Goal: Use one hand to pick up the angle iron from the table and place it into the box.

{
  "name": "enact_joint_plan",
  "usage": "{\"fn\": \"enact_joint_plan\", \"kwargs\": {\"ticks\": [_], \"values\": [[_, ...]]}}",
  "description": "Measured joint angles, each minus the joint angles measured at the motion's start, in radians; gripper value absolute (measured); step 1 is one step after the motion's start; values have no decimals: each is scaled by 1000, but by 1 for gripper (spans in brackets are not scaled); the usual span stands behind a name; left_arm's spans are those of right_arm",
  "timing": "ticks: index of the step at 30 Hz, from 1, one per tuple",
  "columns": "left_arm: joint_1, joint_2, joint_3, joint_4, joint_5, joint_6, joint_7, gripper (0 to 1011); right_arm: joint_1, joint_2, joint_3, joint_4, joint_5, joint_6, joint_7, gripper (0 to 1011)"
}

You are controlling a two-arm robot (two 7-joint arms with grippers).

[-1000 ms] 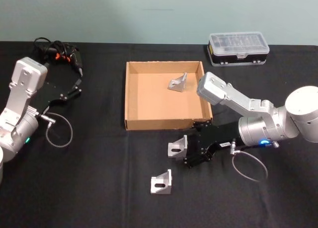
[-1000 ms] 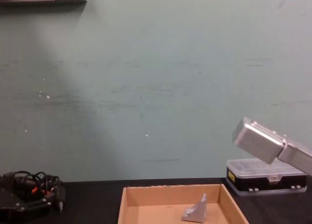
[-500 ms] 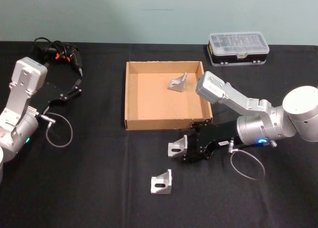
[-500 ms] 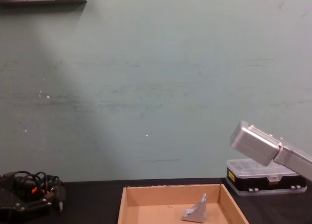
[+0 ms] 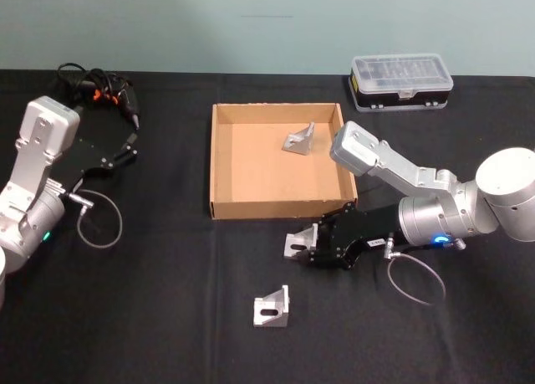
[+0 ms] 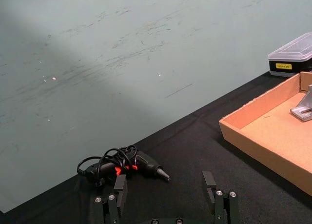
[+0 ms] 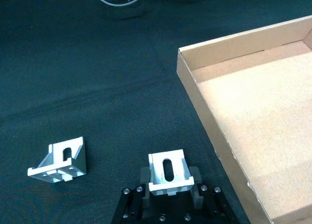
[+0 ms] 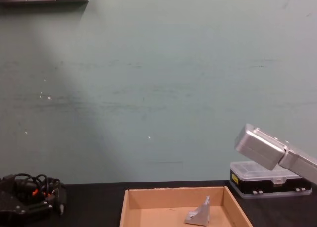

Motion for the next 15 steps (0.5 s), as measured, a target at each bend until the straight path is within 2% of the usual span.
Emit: {"fn": "enact_joint_plan", "kwargs": {"ticks": [10,15], "values": [[0,0,0,0,0,0,0,1000,-6,6,7,-7,2,4,0,473],[0,0,0,0,0,0,0,1000,-7,11,28,-19,31,-6,6,473]]}}
